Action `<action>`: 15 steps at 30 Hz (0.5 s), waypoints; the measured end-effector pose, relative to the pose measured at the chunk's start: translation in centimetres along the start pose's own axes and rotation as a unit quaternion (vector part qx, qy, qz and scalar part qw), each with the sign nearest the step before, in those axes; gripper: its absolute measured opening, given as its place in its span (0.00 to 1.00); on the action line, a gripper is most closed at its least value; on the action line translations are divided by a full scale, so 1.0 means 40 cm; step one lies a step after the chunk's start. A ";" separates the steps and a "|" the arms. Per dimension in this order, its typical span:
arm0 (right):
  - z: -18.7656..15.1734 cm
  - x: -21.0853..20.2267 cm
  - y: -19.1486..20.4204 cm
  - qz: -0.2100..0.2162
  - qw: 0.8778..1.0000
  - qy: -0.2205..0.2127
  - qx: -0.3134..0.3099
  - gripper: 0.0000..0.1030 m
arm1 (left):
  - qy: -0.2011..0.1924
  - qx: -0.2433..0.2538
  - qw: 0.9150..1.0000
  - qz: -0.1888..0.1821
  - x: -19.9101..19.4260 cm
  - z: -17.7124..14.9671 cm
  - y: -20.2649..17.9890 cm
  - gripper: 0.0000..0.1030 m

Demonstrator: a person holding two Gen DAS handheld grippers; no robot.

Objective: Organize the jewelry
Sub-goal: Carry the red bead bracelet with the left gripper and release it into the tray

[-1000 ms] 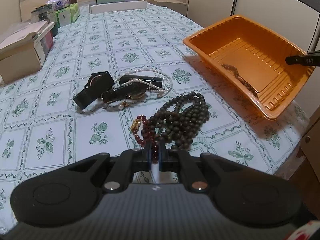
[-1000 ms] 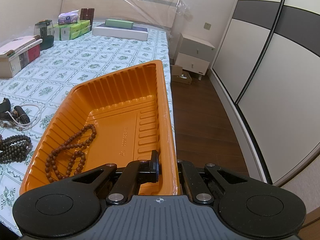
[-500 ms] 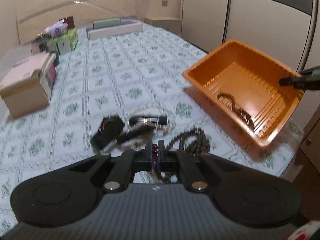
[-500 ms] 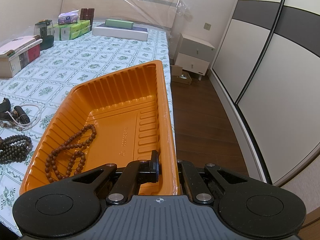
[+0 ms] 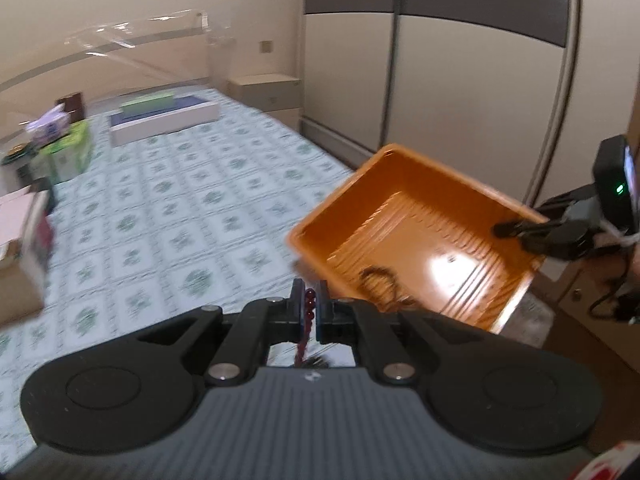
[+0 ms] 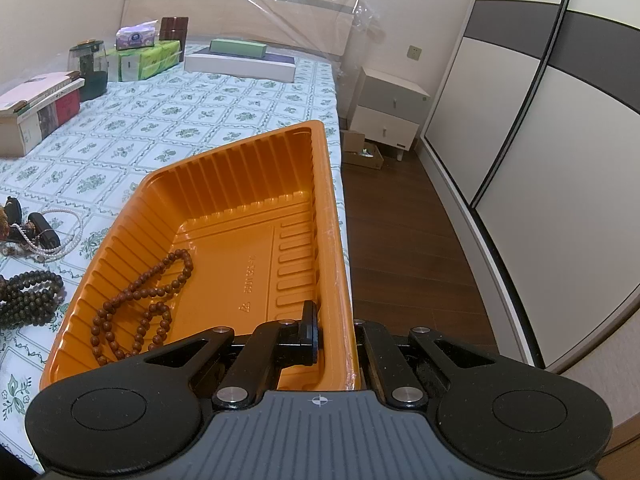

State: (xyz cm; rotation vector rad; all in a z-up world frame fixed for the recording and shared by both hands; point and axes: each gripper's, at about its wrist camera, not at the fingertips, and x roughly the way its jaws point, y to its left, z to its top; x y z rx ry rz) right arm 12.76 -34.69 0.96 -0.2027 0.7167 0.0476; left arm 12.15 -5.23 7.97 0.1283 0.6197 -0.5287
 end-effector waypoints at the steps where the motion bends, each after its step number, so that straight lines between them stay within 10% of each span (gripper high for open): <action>1: 0.001 0.000 0.000 0.000 1.000 0.000 -0.001 0.03 | -0.002 0.003 1.000 -0.010 0.013 0.010 -0.017 0.03; 15: -0.001 0.007 -0.005 0.004 1.000 0.008 0.000 0.03 | 0.036 0.045 0.992 -0.112 0.184 0.037 -0.227 0.03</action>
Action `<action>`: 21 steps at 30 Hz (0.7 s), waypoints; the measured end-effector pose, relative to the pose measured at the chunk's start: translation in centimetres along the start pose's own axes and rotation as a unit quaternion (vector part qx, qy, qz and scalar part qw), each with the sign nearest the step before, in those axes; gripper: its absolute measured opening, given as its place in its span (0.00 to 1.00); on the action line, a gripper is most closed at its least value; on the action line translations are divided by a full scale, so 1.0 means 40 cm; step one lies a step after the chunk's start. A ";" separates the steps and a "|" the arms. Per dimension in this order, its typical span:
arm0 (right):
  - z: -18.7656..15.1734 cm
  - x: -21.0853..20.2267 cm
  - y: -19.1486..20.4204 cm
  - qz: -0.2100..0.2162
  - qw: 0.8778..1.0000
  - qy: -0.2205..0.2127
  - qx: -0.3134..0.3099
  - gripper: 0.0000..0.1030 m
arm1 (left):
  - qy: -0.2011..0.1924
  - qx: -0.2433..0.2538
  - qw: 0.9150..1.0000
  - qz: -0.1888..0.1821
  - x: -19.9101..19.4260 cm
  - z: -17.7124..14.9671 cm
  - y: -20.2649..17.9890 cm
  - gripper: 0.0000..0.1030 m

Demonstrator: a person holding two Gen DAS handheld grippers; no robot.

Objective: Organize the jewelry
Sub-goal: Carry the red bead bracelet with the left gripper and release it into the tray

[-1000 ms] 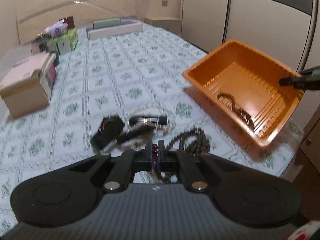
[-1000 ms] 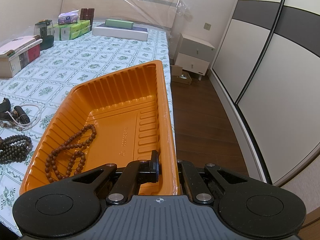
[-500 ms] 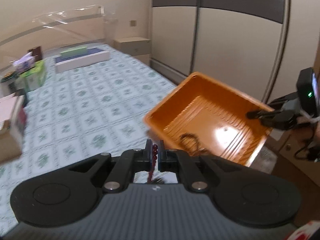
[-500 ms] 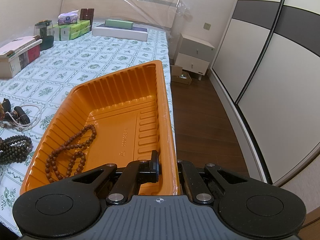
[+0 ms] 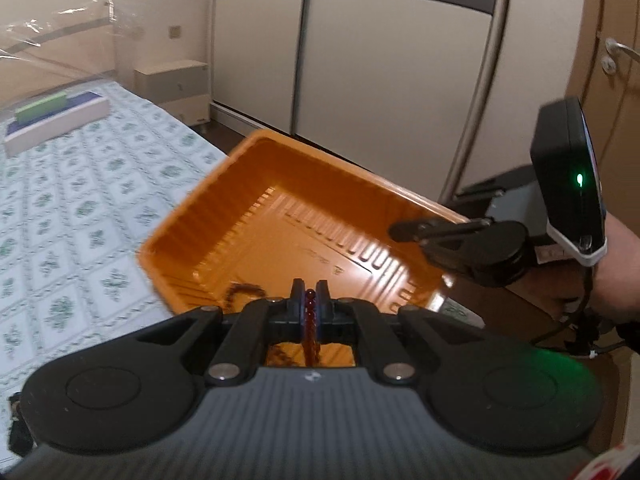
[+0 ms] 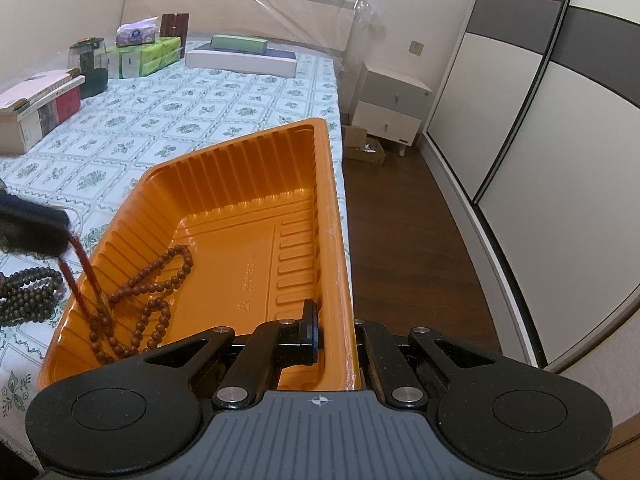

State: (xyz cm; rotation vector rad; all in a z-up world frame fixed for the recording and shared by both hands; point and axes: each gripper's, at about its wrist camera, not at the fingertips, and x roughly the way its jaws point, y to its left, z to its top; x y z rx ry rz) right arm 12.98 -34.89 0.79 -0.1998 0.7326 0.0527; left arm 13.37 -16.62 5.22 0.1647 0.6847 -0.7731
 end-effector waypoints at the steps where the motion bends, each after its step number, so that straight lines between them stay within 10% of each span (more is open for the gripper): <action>1: 0.000 0.001 -0.001 0.000 1.000 0.001 0.000 0.03 | 0.004 0.001 1.000 -0.004 0.011 -0.002 -0.005 0.03; 9: -0.001 0.005 -0.004 0.006 1.000 0.014 0.000 0.03 | 0.039 0.007 0.999 -0.016 0.064 -0.024 -0.012 0.10; 21: 0.028 0.028 -0.010 0.025 0.996 0.076 -0.025 0.03 | 0.024 -0.054 0.996 0.060 -0.043 -0.112 0.109 0.14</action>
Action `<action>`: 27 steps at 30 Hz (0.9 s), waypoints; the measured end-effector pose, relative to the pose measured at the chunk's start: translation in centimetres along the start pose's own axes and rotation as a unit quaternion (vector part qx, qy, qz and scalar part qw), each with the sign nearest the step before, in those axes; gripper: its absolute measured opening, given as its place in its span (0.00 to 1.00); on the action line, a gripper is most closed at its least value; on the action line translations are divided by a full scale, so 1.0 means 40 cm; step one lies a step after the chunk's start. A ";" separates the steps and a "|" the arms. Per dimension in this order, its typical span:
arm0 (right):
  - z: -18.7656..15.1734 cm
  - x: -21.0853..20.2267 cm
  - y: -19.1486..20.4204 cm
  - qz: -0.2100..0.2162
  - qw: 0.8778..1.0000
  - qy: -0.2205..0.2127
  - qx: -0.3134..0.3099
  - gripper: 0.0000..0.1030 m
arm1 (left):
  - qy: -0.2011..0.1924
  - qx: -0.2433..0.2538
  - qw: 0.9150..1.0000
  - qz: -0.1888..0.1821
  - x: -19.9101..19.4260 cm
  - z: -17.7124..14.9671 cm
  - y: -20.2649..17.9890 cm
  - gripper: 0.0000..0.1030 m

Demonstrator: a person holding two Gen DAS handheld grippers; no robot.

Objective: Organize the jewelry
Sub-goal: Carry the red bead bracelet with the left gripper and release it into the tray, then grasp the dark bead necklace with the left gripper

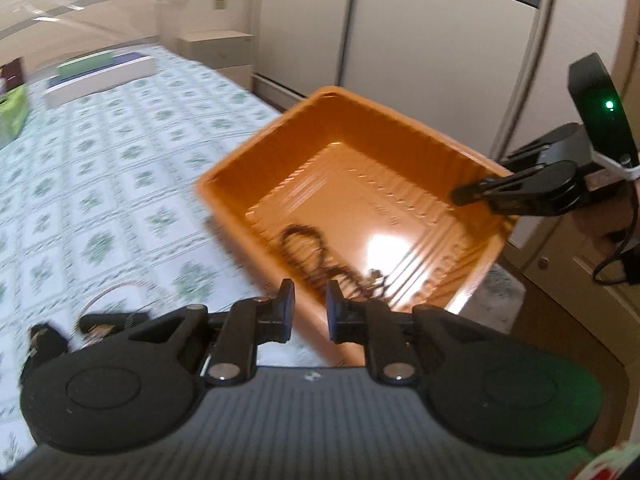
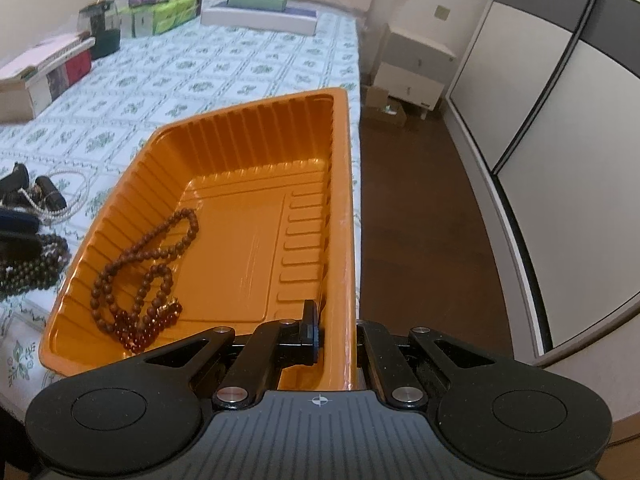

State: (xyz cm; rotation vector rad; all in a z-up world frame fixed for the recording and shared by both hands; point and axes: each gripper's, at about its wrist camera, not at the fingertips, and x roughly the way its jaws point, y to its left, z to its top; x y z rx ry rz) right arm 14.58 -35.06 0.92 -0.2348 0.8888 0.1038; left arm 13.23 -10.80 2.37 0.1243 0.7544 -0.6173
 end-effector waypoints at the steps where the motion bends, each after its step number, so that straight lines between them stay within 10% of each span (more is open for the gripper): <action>1: 0.004 0.002 0.000 0.000 1.000 0.006 -0.003 0.03 | -0.002 -0.009 1.000 0.011 -0.011 -0.012 0.017 0.16; 16: 0.028 0.018 0.011 0.003 0.998 0.051 -0.040 0.03 | -0.005 -0.102 0.984 0.143 -0.152 -0.174 0.230 0.19; 27: 0.025 0.019 0.017 -0.001 0.998 0.051 -0.044 0.03 | 0.008 -0.107 0.987 0.119 -0.144 -0.232 0.219 0.19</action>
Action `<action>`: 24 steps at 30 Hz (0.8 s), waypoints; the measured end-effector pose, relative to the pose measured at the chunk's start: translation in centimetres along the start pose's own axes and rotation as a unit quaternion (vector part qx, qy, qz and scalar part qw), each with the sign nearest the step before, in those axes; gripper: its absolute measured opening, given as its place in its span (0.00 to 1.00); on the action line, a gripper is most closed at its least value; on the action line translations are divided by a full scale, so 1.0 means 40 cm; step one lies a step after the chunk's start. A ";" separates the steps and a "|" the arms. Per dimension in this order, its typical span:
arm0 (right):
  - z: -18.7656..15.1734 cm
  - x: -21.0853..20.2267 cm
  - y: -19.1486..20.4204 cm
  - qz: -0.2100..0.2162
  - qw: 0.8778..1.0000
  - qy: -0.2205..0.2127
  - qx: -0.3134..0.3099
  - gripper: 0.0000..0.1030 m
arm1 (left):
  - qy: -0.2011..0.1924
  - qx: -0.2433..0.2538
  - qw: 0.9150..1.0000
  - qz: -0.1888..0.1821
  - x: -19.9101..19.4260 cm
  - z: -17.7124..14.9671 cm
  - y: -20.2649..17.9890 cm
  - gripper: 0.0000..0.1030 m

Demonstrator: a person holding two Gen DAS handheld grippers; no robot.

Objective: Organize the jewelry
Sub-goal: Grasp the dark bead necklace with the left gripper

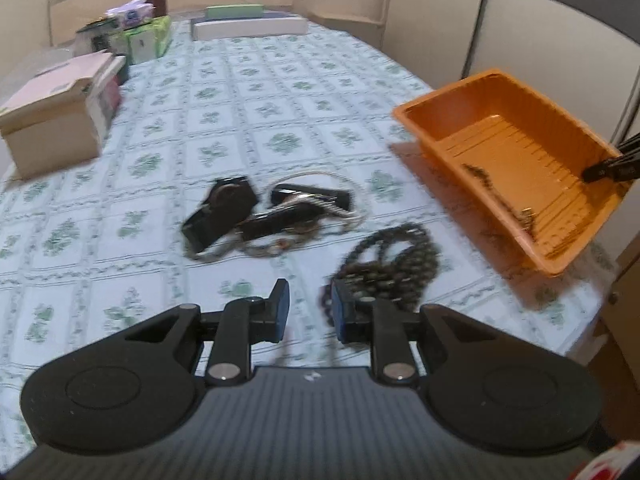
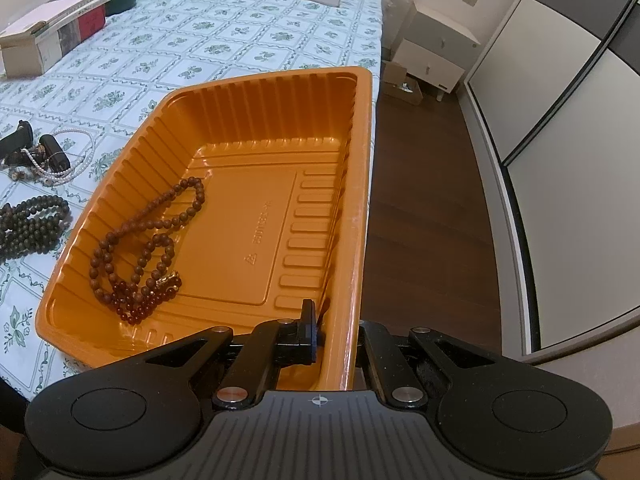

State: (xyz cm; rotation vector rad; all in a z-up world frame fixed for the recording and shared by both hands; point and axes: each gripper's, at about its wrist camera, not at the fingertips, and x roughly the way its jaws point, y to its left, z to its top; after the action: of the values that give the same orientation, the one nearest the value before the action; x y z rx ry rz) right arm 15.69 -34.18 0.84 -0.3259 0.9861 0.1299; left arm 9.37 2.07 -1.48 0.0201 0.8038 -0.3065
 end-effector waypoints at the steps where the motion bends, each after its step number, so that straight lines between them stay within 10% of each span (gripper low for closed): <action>1: 0.000 0.000 0.000 0.000 1.000 0.000 -0.001 0.03 | -0.002 0.004 1.000 -0.010 0.000 -0.001 -0.014 0.19; 24: -0.003 0.000 -0.001 -0.002 1.000 0.000 -0.001 0.03 | 0.020 0.027 0.999 -0.025 0.051 -0.017 -0.084 0.05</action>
State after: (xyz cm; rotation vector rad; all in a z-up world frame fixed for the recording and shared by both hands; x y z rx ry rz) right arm 15.61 -34.27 0.81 -0.3304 0.9862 0.1274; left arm 9.30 -1.59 -3.07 0.0566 0.8366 -0.3759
